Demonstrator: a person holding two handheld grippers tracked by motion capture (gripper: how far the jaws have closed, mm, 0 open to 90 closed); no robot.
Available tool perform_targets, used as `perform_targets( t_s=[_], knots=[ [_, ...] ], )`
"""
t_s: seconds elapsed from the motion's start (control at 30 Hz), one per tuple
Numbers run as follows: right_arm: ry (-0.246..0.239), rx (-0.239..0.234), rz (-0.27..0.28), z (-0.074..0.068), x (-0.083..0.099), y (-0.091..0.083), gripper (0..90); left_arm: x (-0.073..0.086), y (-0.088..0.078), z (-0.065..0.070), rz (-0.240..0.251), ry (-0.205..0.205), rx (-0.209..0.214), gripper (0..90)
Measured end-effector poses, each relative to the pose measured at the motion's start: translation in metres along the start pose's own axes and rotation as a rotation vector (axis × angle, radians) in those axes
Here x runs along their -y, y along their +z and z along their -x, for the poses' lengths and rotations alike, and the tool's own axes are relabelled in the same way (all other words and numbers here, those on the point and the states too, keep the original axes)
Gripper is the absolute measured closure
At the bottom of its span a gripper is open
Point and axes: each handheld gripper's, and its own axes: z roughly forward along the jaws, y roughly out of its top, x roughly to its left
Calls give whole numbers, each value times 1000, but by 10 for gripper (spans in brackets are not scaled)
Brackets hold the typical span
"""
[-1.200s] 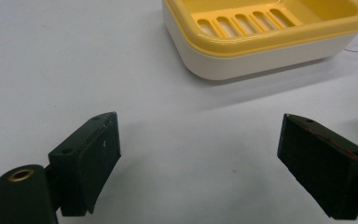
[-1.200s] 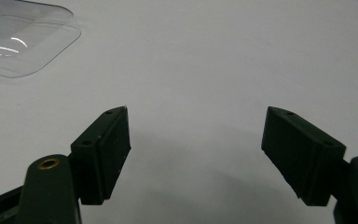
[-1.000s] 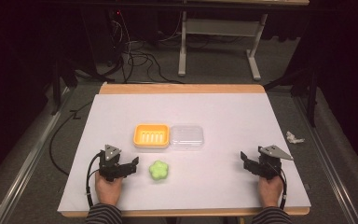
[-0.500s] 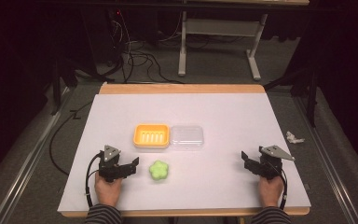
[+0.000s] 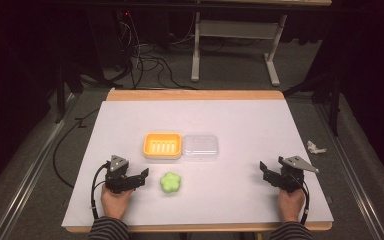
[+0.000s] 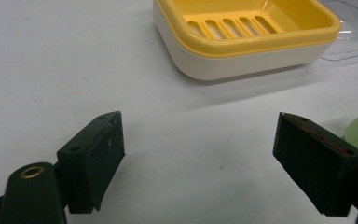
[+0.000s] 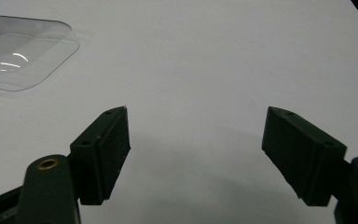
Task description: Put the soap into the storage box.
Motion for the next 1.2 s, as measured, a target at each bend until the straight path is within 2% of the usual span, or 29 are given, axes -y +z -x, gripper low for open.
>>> perform_targets(
  t_s=[0.07,0.17,0.4,0.57,0.67,0.8,0.97,1.07,1.1,1.2],
  knots=[
    [-2,0,-2,-1,0,0,238,0,0,0,-3,0,-3,171],
    [-1,-3,-4,0,0,0,238,3,-1,3,-28,29,5,163],
    [2,-7,-1,1,0,0,238,-2,-11,10,-35,7,32,152],
    [7,-8,-1,1,0,0,237,-4,-14,16,-44,18,45,152],
    [9,-7,3,0,0,-1,236,-5,-17,24,-52,17,71,151],
    [10,-8,7,1,0,-1,235,-4,-21,31,-69,43,89,150],
    [8,-9,10,1,0,-1,234,-3,-22,37,-76,56,102,151],
    [7,-9,10,1,0,-1,235,-2,-25,43,-91,67,124,151],
    [5,-8,11,1,0,-1,234,1,-26,48,-97,85,138,150],
    [4,-9,12,1,0,-1,234,4,-26,53,-114,101,146,150]
  ],
)
